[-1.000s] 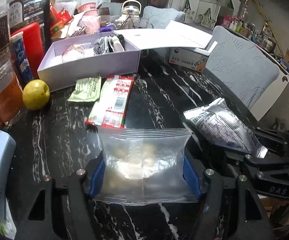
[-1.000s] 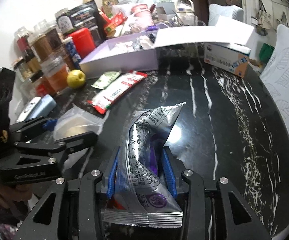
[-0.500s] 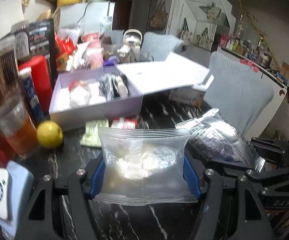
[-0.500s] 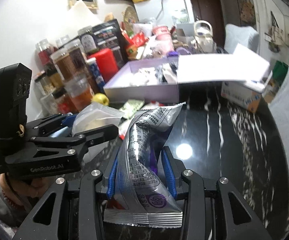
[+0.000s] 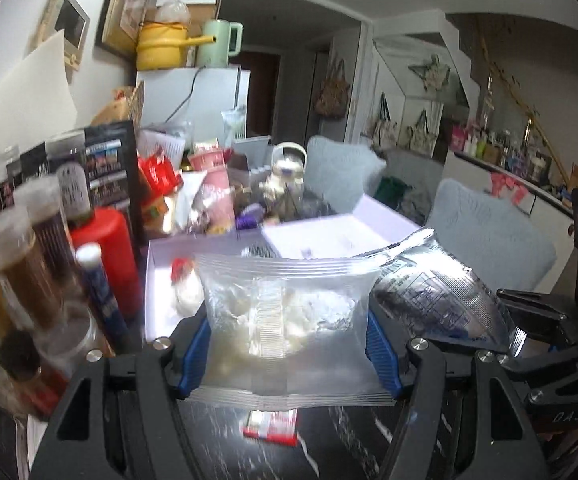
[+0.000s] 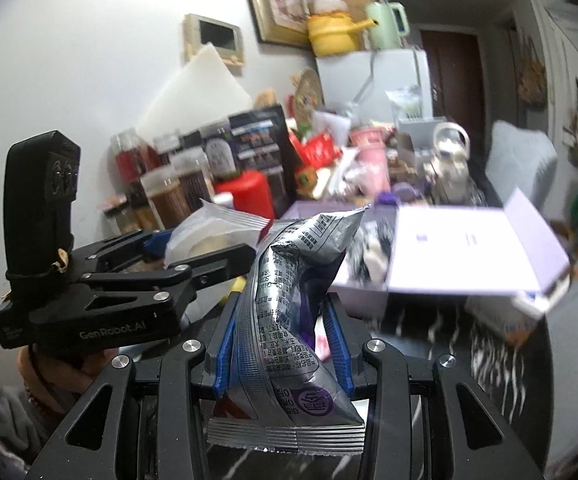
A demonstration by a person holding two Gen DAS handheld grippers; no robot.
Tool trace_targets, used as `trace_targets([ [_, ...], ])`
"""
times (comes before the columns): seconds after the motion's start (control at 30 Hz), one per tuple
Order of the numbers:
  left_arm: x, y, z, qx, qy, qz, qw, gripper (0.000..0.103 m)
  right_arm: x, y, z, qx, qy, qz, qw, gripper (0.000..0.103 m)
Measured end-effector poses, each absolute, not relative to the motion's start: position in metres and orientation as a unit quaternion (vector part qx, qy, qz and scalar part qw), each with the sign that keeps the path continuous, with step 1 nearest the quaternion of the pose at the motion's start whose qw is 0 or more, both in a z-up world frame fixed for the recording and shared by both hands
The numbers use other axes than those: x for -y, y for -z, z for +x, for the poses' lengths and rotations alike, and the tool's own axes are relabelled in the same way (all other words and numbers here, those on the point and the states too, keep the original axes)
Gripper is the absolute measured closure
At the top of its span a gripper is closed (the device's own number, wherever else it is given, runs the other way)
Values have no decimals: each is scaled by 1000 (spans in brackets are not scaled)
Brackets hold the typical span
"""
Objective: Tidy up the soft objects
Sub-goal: 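Carry the zip bag and silver packet over the white box with both tools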
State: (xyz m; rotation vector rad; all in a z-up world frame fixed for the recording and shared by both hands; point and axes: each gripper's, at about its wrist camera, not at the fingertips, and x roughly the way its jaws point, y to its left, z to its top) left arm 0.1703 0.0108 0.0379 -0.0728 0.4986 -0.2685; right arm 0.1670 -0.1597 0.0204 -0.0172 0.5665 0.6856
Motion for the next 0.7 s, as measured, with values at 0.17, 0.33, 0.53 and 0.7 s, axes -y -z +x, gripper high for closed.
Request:
trace_targets([
  [0.17,-18,-55,189,-222,122,-37,967,36,149,-39,188,-255,-338,-18,906,63],
  [0.33,-27,-67,213,-203,106,-48,972,36,140,-52,215,-240,-346,-17,907,63],
  [0.53,-35,-73,244,-188,89,-64,976,36,129,-63,251,-226,-347,-9,910,63],
  [0.7,-40,-76,270,-180,80,-66,978,36,122,-65,281,-223,-348,1,911,63],
])
